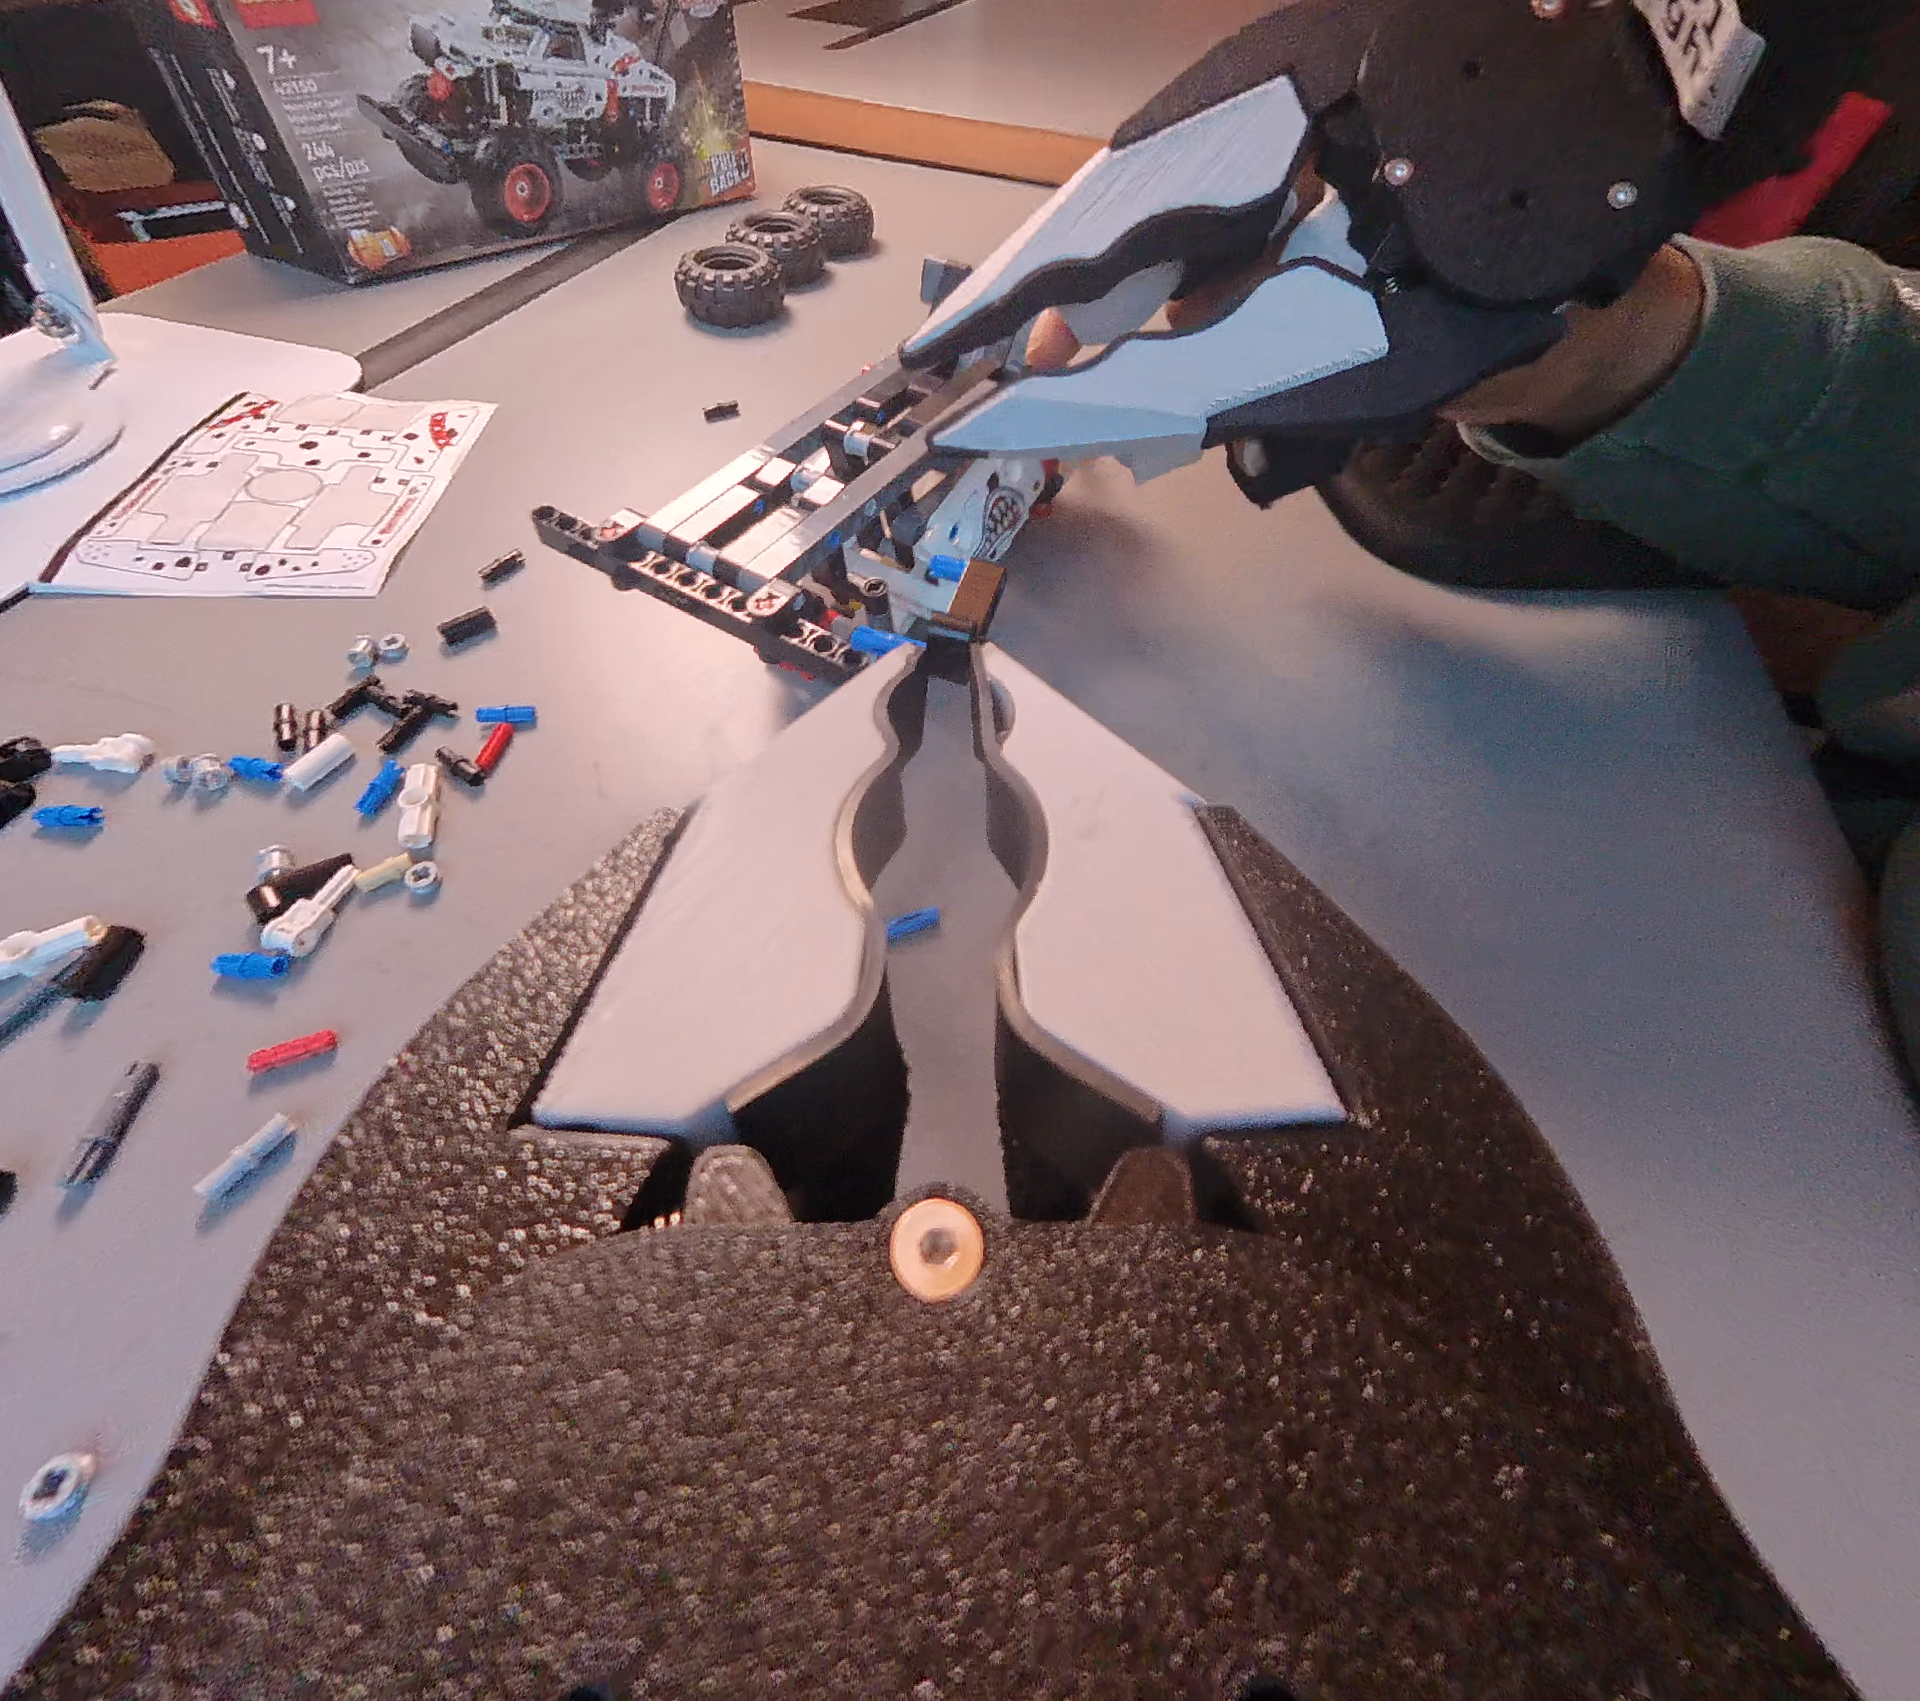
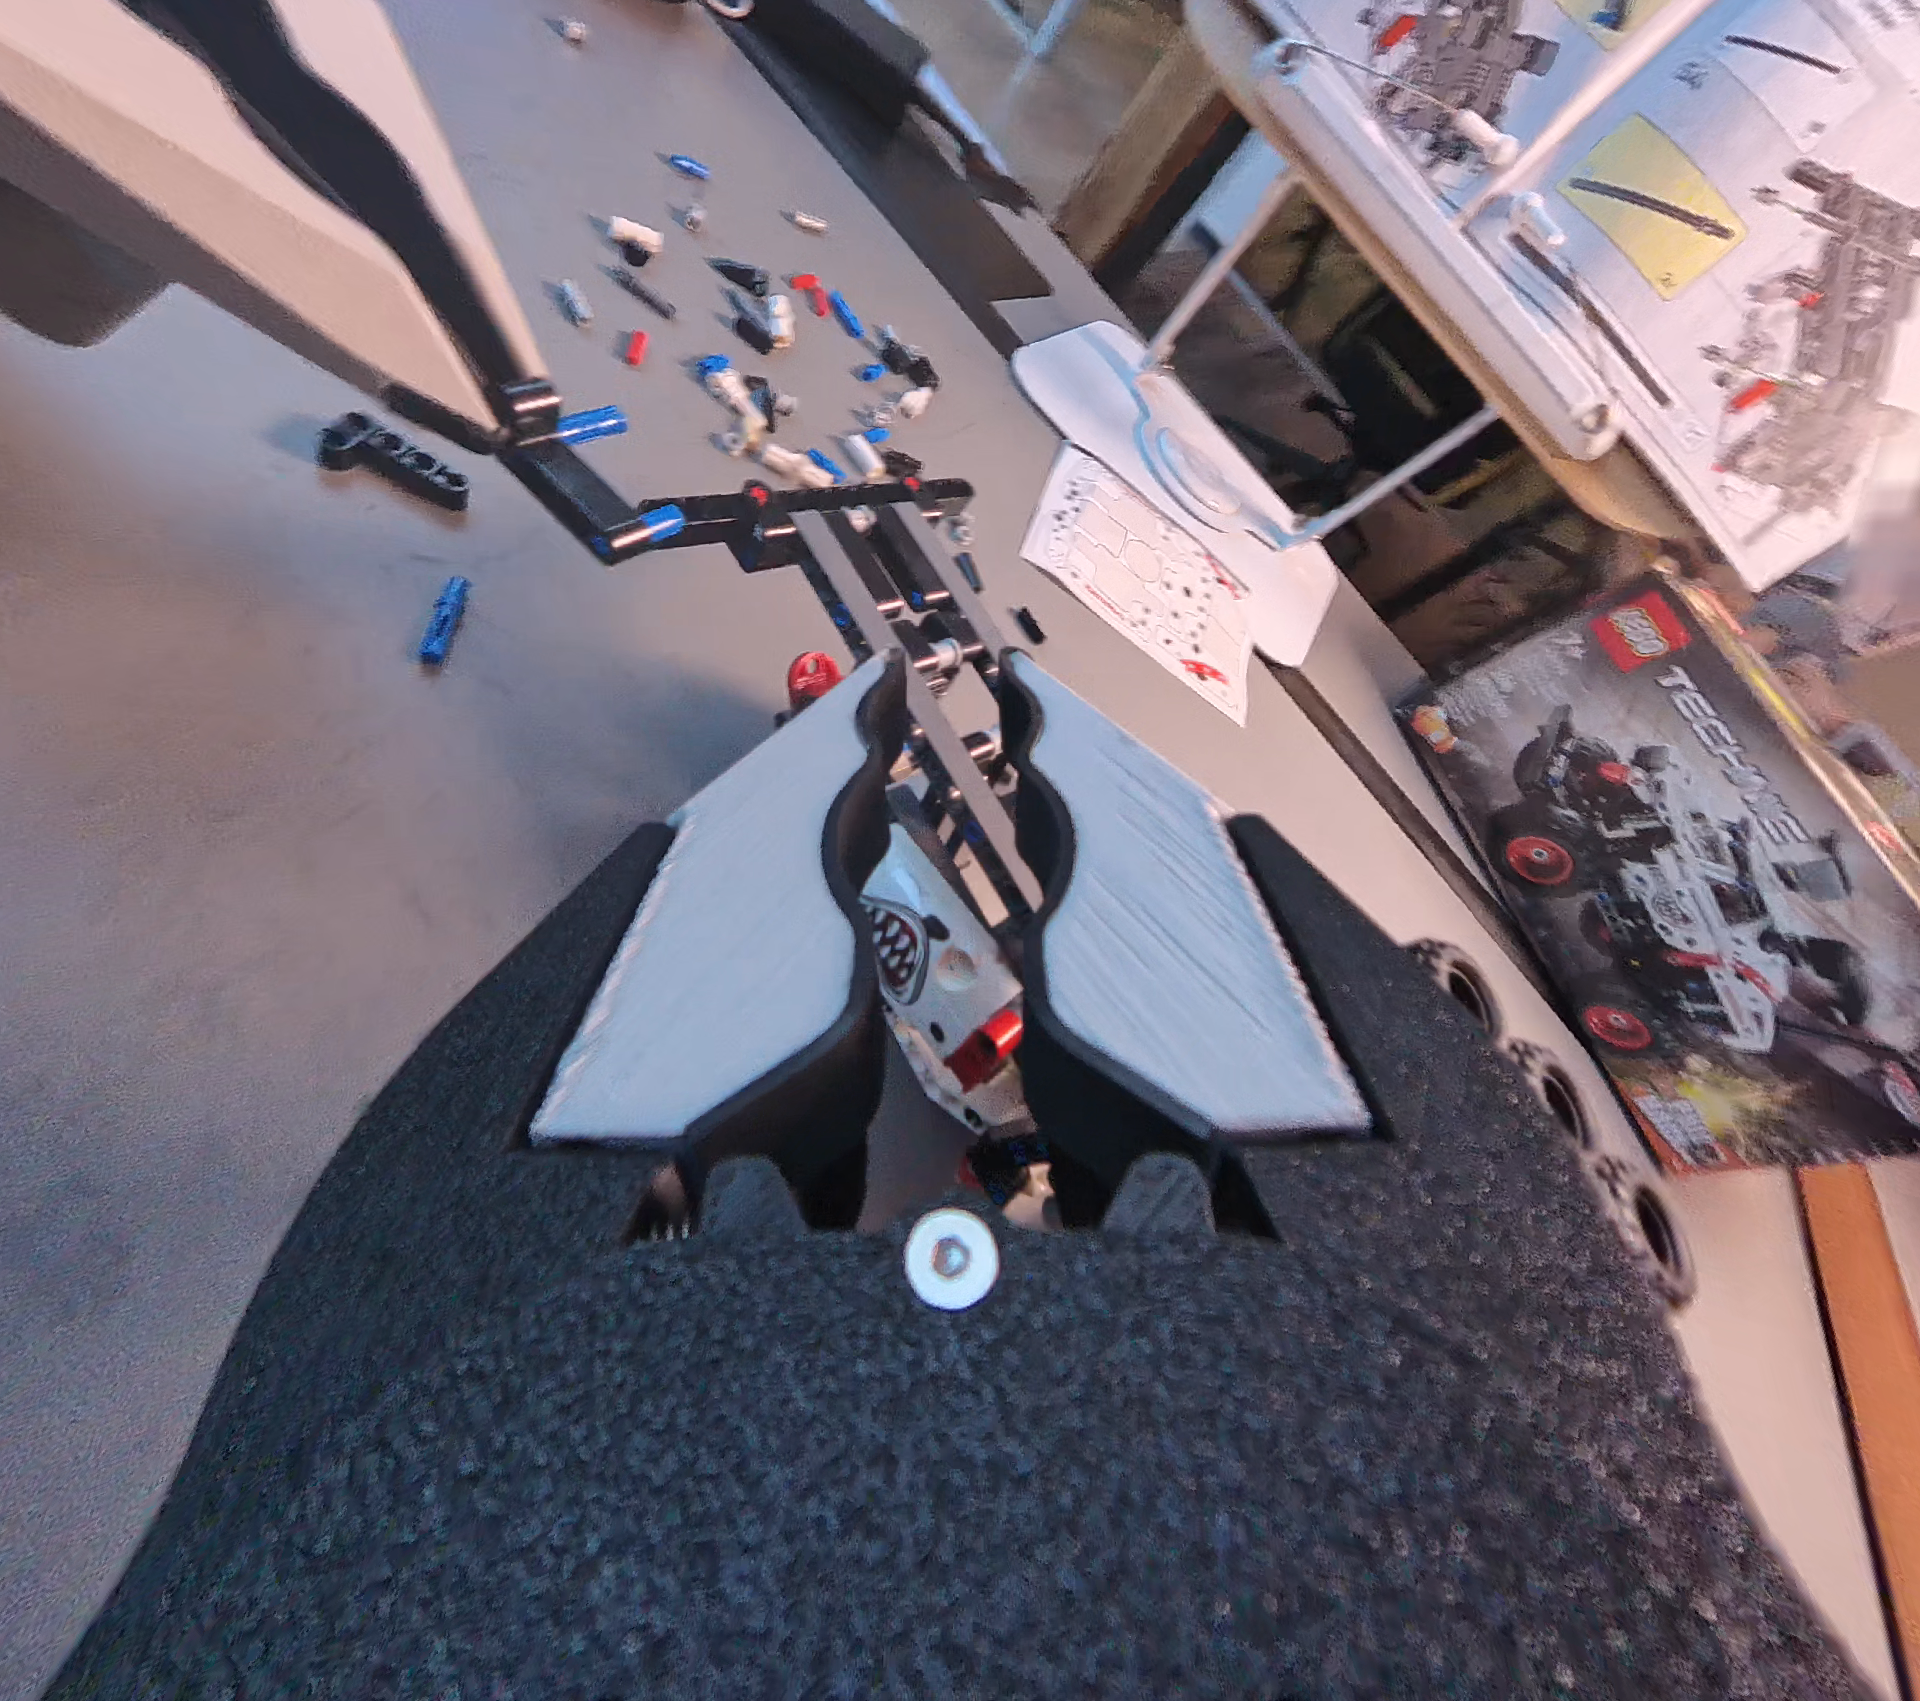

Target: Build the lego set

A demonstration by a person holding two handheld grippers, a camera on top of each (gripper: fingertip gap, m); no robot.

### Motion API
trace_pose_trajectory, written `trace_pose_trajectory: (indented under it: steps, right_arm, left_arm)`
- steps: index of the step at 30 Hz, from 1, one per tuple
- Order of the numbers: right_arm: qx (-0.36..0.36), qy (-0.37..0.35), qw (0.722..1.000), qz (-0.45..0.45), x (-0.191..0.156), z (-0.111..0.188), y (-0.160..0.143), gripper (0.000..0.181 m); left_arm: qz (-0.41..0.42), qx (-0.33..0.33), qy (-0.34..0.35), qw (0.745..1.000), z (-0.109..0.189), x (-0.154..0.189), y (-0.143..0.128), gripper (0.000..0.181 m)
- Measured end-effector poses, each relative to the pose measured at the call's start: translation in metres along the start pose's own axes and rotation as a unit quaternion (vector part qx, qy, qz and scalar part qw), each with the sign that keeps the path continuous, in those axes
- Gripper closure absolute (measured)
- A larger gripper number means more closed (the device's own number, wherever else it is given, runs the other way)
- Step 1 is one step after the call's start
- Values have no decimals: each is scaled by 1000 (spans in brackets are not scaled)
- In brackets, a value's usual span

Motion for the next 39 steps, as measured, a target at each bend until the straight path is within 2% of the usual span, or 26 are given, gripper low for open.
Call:
trace_pose_trajectory:
  steps: [4, 6, 11, 16, 21, 28, 30, 32, 35, 37, 39]
  right_arm:
    - [50, 173, 983, 35, 8, 24, 14, 159]
    - [58, 207, 975, 64, 11, 29, 19, 155]
    - [34, 175, 966, 189, 8, 21, 21, 156]
    - [27, 162, 960, 227, 4, 9, 12, 166]
    - [34, 170, 965, 198, 11, 5, 6, 168]
    - [40, 191, 967, 164, 14, -1, -3, 172]
    - [34, 187, 969, 160, 14, -3, -7, 172]
    - [31, 182, 971, 153, 12, -3, -11, 172]
    - [29, 166, 973, 161, 9, -3, -16, 172]
    - [19, 150, 972, 181, 8, -3, -17, 171]
    - [14, 143, 971, 193, 7, 0, -17, 171]
  left_arm:
    - [25, 13, -27, 999, -10, 3, 8, 174]
    - [25, 11, -38, 999, -17, 3, 12, 174]
    - [18, -8, -57, 998, -36, 5, 20, 174]
    - [12, -12, -57, 998, -46, 6, 25, 174]
    - [16, -10, -60, 998, -49, 3, 26, 174]
    - [-34, -16, -49, 998, -47, 2, 29, 172]
    - [-11, -2, -51, 999, -42, -9, 36, 152]
    - [45, -5, -54, 998, -38, -33, 44, 140]
    - [84, -85, -70, 990, -49, -69, 39, 113]
    - [69, -141, -93, 983, -62, -78, 34, 99]
    - [-3, -172, -95, 981, -75, -73, 34, 96]
Point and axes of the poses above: each gripper's, where its closed fingertips meet, z back along the fingers, y out of its top, x = y × z across the jaws, the point moved 10 cm from there along z, back along the fingers, and after that the axes turned 12 degrees about y, right-handed, at the moved point
